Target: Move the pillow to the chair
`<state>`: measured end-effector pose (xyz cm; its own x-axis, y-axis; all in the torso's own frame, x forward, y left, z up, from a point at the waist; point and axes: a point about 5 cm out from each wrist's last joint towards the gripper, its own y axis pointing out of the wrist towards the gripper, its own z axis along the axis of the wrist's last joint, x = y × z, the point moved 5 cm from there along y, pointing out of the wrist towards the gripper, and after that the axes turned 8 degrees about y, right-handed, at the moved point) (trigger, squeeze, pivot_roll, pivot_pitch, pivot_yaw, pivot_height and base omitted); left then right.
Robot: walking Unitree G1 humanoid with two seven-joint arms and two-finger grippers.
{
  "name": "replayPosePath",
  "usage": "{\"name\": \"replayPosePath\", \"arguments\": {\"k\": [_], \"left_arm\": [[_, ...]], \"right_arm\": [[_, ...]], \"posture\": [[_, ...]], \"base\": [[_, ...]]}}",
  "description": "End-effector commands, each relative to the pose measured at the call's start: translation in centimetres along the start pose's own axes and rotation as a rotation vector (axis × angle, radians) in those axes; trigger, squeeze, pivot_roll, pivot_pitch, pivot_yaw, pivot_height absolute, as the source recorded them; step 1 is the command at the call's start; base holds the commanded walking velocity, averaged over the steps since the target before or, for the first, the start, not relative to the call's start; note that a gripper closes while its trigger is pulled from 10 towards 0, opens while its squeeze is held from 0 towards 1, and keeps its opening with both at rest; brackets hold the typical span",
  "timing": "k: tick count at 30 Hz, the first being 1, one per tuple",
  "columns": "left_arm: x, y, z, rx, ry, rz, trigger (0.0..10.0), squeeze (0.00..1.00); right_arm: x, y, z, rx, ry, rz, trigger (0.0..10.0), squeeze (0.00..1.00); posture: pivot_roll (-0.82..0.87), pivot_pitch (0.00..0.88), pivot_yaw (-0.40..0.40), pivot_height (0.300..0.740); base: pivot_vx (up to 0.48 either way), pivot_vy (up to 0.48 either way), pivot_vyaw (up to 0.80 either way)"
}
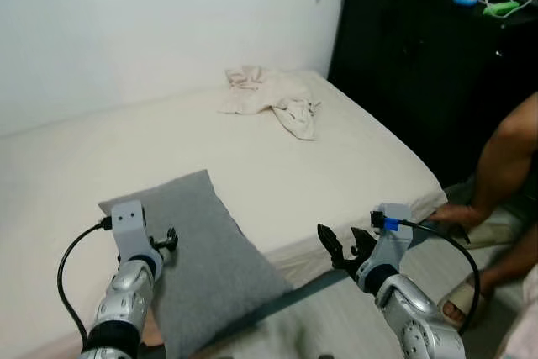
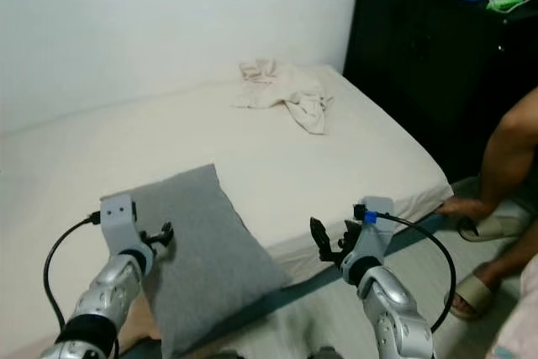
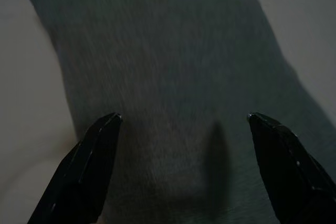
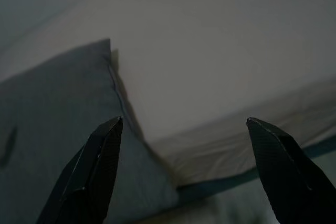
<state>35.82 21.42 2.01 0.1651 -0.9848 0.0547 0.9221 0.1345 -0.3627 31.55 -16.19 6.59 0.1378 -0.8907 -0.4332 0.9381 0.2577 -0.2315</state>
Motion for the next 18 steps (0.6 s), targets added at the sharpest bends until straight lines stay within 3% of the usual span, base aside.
{"name": "replayPosePath", "arguments": {"k": [1,10,13,14,18], "left_arm": [[-1.0,0.0,-0.4,-0.019,-0.001,0.021,10.0,0.0],[-2.0,0.2,-0.8,-0.041,-0.052,0.052,10.0,0.0],[-2.4,0.4,0.0,-0.011,-0.198,0.084,10.0,0.0],[-2.5,0.4,0.5,0.01,-0.234,0.087,10.0,1.0],[-2.5,0.5,1.9,0.067,-0.331,0.098,10.0,1.0]], "right_arm": [[-0.3,-0.2,-0.3,-0.007,0.017,0.013,10.0,0.0],[-0.5,-0.6,-0.3,-0.004,0.024,0.018,10.0,0.0],[-0.7,-0.7,-0.5,-0.007,0.029,0.031,10.0,0.0],[-0.7,-0.8,-0.5,-0.008,0.029,0.032,10.0,0.0],[-0.9,-0.9,-0.7,-0.014,0.026,0.036,10.0,0.0]], "posture": [[-0.12,0.139,0.059,0.605],[-0.13,0.143,0.064,0.605],[-0.13,0.147,0.067,0.605],[-0.13,0.147,0.067,0.605],[-0.13,0.153,0.067,0.605]], "base": [[0.0,0.0,0.0],[0.0,0.0,0.0],[0.0,0.0,0.0],[0.0,0.0,0.0],[0.0,0.0,0.0]]}}
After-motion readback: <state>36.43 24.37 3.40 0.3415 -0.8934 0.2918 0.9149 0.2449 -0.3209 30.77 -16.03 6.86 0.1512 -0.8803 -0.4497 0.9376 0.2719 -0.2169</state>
